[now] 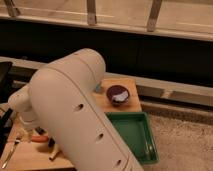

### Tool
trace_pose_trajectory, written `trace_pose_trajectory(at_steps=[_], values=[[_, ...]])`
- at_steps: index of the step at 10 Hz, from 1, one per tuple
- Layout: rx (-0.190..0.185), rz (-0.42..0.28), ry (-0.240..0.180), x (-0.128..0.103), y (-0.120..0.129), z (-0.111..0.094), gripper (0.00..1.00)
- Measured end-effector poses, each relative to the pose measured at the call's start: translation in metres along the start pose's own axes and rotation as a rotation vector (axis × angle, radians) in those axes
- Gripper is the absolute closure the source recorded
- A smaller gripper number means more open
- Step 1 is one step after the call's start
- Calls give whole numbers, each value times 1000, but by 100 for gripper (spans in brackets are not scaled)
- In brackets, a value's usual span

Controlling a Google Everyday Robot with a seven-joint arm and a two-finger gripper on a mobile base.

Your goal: Place pepper in metal cup

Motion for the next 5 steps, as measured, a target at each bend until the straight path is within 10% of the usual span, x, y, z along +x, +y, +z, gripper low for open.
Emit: trace_pose_trajectory(at_steps=[5], values=[[-10,11,64,20,-3,15,38]])
